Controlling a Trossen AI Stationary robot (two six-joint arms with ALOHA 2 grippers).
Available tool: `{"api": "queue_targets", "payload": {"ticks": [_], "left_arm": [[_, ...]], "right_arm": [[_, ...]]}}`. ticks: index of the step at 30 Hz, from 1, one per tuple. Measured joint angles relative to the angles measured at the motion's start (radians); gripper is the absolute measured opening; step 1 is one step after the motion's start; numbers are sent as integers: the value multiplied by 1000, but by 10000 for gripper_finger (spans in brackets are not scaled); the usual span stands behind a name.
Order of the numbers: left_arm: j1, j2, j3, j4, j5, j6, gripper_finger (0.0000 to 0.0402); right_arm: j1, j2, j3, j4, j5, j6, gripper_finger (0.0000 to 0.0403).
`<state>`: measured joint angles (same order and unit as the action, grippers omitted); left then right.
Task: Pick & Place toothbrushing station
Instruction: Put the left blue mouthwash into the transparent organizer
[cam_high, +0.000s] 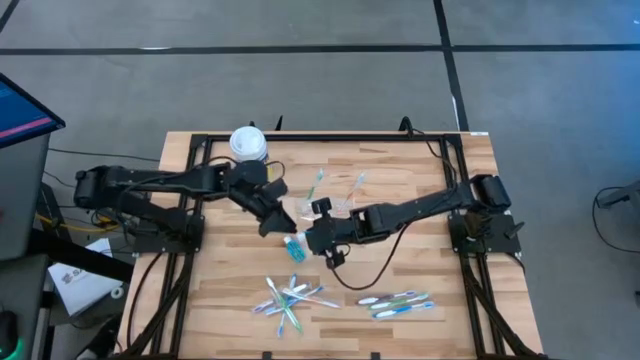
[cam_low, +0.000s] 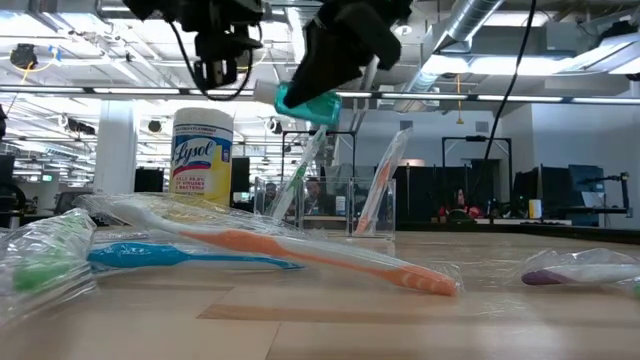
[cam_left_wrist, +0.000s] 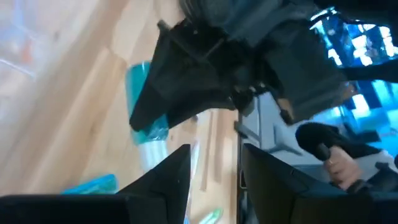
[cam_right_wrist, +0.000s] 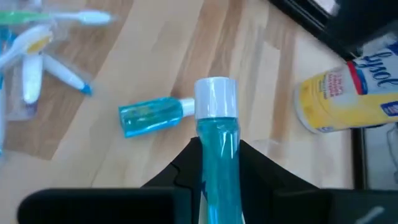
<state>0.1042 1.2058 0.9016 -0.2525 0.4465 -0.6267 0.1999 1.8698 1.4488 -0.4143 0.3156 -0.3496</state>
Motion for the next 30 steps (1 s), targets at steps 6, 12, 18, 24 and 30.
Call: {"api": "queue_targets", "payload": {"ticks": [6,12,18,24,30], "left_arm": [[-32,-65,-2,1,-92,44,131],[-71,-82,-4,-5,-151,70,125],[-100,-82,-22,7,-213,81,122],[-104,-88,-86,39,-225,81,121],[-104,-88,-134,80,-283,80,120]], "right_arm": [[-30,1,-38,56,-47,63,60],[-53,-16,-100,172,-61,108,58],[-69,-56,-183,295,-62,154,58],[-93,-114,-303,498,-68,209,58],[-127,-162,-443,758,-83,290,58]]}}
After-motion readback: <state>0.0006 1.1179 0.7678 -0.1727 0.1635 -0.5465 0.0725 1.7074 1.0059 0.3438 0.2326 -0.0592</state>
